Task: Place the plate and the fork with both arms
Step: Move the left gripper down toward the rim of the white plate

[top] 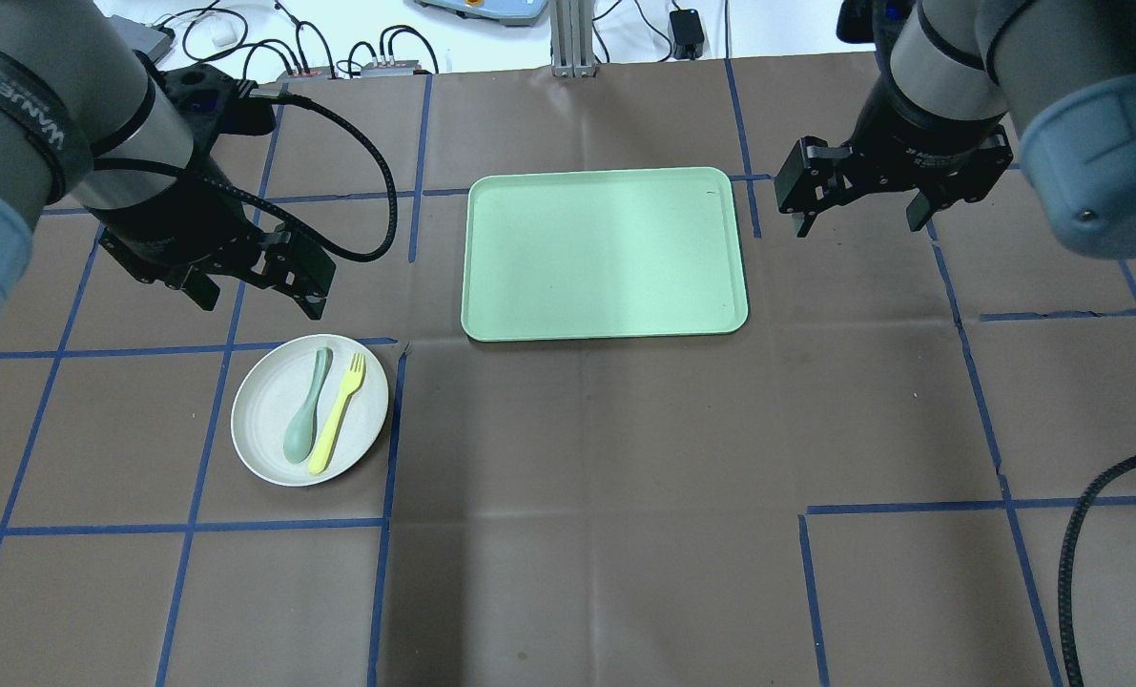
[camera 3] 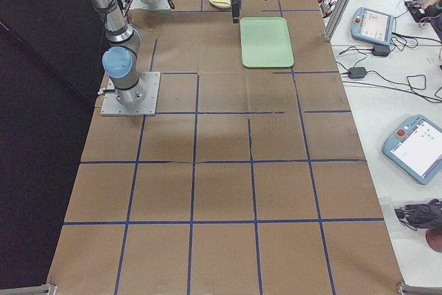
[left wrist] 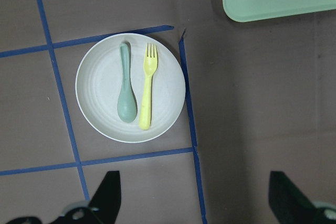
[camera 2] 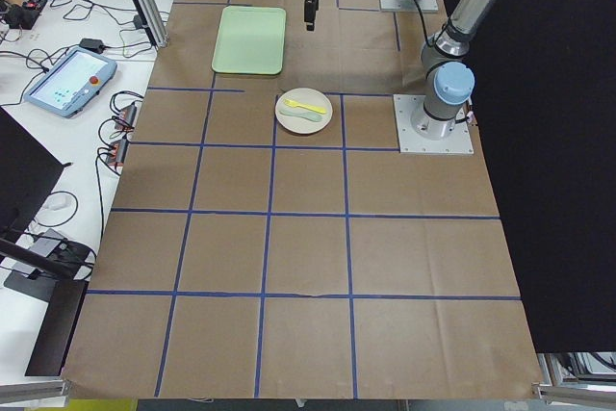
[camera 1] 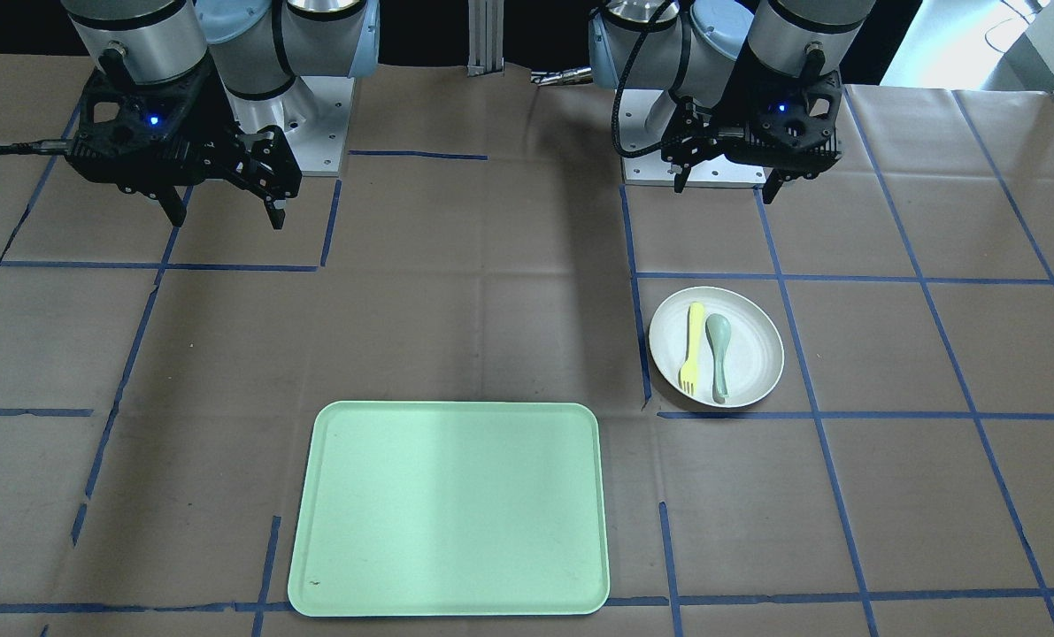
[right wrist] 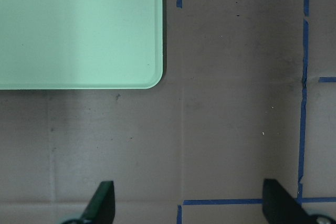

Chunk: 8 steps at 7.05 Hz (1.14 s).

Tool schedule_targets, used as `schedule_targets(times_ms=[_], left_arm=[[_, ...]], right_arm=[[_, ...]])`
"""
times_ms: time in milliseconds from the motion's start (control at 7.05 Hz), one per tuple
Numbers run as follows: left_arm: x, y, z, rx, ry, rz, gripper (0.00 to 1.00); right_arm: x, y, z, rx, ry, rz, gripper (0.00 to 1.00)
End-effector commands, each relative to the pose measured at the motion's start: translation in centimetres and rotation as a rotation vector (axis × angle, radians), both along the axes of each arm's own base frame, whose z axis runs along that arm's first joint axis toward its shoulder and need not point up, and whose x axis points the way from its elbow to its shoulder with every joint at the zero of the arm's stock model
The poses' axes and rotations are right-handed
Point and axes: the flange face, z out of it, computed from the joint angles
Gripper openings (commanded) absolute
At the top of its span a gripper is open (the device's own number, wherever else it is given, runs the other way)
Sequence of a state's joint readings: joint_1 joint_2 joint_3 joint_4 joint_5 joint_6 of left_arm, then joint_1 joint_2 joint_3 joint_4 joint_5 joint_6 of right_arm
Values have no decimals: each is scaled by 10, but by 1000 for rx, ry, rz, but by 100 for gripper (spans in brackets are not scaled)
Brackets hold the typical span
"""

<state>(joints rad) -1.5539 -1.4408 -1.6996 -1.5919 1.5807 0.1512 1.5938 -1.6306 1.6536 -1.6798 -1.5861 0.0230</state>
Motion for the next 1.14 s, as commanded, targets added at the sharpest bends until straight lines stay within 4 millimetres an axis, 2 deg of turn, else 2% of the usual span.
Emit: schedule_targets(times_ms=[0,142,284,568,710,852,994], left_arm=[[1,0,-2,2,-1,-10,100],[11,-2,-16,29,6,-2,100],[32,1,-31,52,13,-20,100],[97,4,-73,56,35,-58,100],[129,12,-94,73,55,19,100],[146,13,-120,57,105,24,100],[153,15,-142,37,112,10,100]], right_arm=[[0,0,1,-1,0,0,100],[0,0,1,-1,0,0,100],[0,0,1,-1,0,0,100],[0,0,1,-1,0,0,100],[0,0,1,-1,0,-2,100],[0,0,1,-1,0,0,100],[0,0,1,-1,0,0,100]])
